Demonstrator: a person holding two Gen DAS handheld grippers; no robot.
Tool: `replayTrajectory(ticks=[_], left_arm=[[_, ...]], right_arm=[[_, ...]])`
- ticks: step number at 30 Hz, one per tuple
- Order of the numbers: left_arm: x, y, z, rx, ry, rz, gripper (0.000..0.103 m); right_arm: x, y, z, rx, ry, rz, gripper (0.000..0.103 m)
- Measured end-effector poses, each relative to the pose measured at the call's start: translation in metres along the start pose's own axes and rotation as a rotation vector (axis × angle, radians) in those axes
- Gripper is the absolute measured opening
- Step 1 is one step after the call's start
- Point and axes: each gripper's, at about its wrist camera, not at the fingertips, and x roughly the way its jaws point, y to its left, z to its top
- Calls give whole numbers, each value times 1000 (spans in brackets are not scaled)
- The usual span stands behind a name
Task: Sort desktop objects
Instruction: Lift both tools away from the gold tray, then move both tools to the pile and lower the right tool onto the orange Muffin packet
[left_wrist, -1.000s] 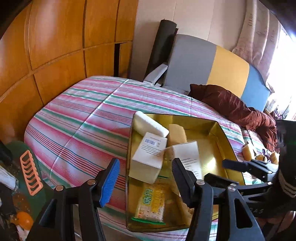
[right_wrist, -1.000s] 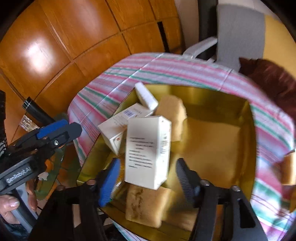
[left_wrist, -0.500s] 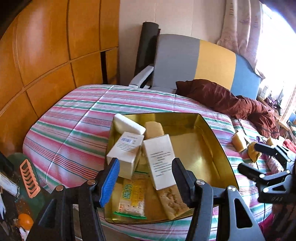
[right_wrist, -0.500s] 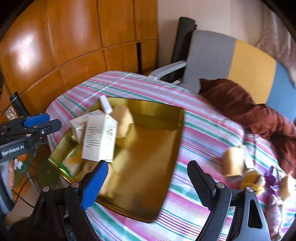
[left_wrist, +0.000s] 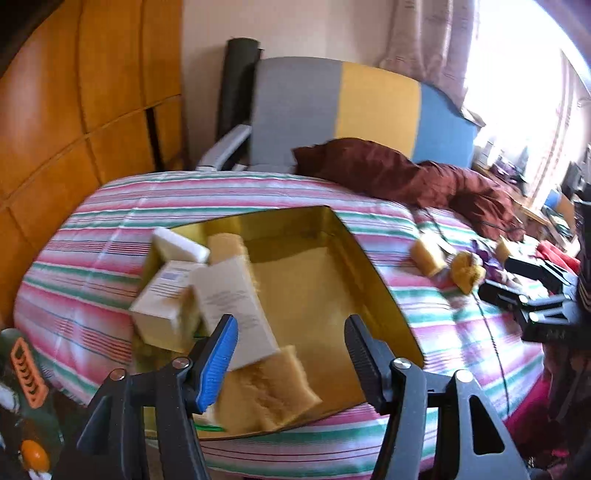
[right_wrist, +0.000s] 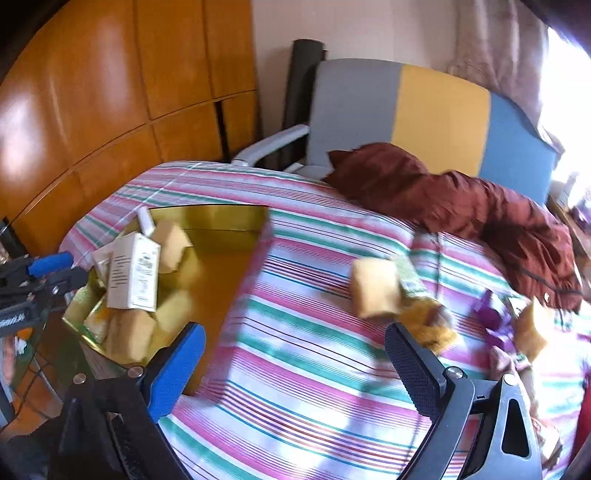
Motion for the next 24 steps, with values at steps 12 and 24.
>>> replayTrajectory(ticks=[12,24], left_arm=[[23,-57,-17,125,94,-138,76],[33,-93,-34,226,153,-255,82]], right_arm=[[-8,-61,-19,102,48,-85,98],[-54,-171,-54,349,134,-224,98]])
